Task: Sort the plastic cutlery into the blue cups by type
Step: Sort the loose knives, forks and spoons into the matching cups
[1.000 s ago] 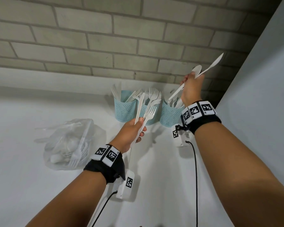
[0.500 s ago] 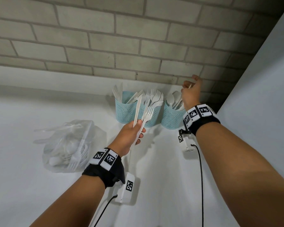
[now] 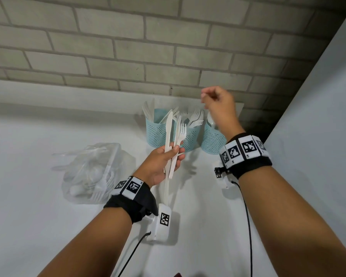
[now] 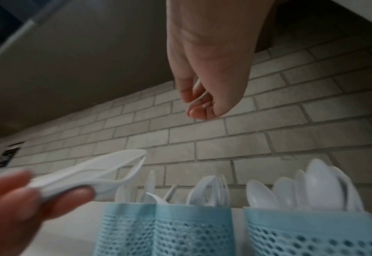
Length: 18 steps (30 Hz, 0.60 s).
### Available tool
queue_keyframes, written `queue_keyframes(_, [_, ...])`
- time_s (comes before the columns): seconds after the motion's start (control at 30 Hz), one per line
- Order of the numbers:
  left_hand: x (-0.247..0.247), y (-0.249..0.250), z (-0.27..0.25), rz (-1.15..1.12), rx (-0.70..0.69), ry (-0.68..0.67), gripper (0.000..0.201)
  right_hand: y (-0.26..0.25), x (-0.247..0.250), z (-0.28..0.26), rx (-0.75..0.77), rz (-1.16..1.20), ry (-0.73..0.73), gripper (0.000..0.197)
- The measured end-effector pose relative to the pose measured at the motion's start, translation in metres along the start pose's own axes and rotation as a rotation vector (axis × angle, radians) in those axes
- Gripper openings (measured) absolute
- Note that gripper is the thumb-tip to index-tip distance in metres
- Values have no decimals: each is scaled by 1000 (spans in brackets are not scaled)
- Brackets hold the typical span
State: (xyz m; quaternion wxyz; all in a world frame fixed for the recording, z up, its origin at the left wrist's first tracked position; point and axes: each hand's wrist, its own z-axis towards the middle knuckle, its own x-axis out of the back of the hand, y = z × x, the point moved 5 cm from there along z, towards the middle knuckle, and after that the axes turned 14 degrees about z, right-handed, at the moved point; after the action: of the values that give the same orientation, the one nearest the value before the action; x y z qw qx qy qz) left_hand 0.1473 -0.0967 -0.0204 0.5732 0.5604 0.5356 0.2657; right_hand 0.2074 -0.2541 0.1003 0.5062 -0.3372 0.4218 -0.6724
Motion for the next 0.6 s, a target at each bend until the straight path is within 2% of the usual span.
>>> queue_keyframes(0.03, [1, 0, -1, -19, 3, -1, 15, 3, -8, -6, -48, -41, -59, 14])
queue_keyframes(0.13, [2, 2, -4, -55, 16, -2, 18, 19, -26, -25, -222, -195, -206, 38])
queue_keyframes(0.2, [3, 3, -6, -58, 20, -4, 19, 33, -33, -37, -341, -210, -280, 46])
queue_keyframes(0.33, [4, 4, -7, -42, 27, -11, 19, 47, -44, -55, -501, 20, -395, 21])
queue_keyframes(0.43, [3, 3, -8, -18, 35, -27, 16, 47, -47, -61, -539, 115, -432, 7])
queue_keyframes(0.6, [1, 1, -9, 3, 42, -53, 17, 40, -45, -55, -515, 184, -380, 8])
